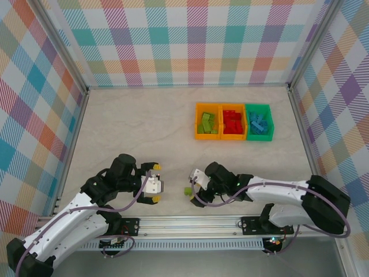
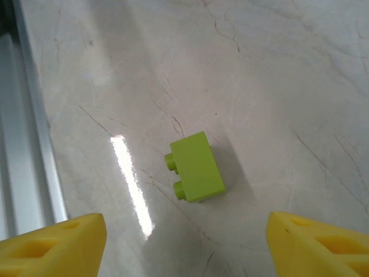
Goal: Sort the legos into containers by color
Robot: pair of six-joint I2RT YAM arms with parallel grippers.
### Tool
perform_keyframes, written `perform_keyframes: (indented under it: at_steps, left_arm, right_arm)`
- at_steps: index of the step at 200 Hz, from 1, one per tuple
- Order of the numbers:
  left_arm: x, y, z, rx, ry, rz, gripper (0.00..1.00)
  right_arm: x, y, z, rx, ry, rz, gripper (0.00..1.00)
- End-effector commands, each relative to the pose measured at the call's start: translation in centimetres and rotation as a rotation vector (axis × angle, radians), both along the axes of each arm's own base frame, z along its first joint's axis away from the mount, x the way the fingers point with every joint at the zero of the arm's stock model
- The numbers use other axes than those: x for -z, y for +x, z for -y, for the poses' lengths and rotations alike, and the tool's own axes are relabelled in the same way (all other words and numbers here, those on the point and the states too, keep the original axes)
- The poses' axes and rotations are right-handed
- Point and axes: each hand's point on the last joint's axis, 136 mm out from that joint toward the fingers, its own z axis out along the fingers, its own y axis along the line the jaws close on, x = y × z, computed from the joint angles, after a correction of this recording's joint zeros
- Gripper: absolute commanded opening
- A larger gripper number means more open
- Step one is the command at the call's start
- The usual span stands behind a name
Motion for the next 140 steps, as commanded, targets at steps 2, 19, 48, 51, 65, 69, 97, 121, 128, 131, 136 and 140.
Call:
perform_keyframes:
  at_steps: [2, 19, 48, 51, 65, 69, 97, 121, 128, 131, 136, 140]
  left_arm:
    - [0.4, -0.7, -0.1, 0.039, -0.001, -0.022, 1.00]
    - [0.5, -0.9, 0.0, 0.047, 0.000, -0.032, 1.00]
    - [0.8, -1.0, -0.1, 0.050, 0.009, -0.036, 1.00]
    - [0.8, -1.0, -0.1, 0.051, 0.010, -0.035, 1.00]
    - [0.9, -1.0, -0.1, 0.052, 0.009, -0.037, 1.00]
    - [0.9, -1.0, -0.1, 0.052, 0.009, -0.036, 1.00]
    - [1.0, -1.0, 0.0, 0.057, 0.009, -0.044, 1.00]
    - [1.0, -1.0, 0.0, 0.058, 0.008, -0.044, 1.00]
    - [1.0, -1.0, 0.0, 0.058, 0.008, -0.044, 1.00]
    - [1.0, -1.0, 0.0, 0.057, 0.008, -0.044, 1.00]
    - [1.0, -1.0, 0.0, 0.059, 0.008, -0.043, 1.00]
    - [1.0, -1.0, 0.0, 0.058, 0.008, -0.043, 1.00]
  right_arm:
    - [-0.5, 0.9, -2.4, -0.124, 0.086, 0.175, 0.75]
    - [0.7, 1.0, -3.2, -0.170, 0.070, 0.184, 0.73]
    - [1.8, 0.3, -4.1, -0.220, 0.103, 0.160, 0.60]
    - [1.8, 0.2, -4.1, -0.221, 0.106, 0.158, 0.58]
    - [2.3, -0.1, -4.0, -0.225, 0.113, 0.144, 0.51]
    - [2.5, -0.2, -3.9, -0.227, 0.112, 0.140, 0.49]
    - [3.0, -0.4, -3.3, -0.219, 0.094, 0.126, 0.37]
    - [2.8, -0.3, -3.0, -0.202, 0.094, 0.137, 0.33]
    - [2.7, -0.2, -2.9, -0.199, 0.096, 0.142, 0.32]
    - [2.6, -0.2, -2.9, -0.198, 0.098, 0.146, 0.31]
    - [2.5, -0.2, -2.8, -0.196, 0.099, 0.149, 0.29]
    - [2.4, -0.1, -2.8, -0.193, 0.103, 0.154, 0.28]
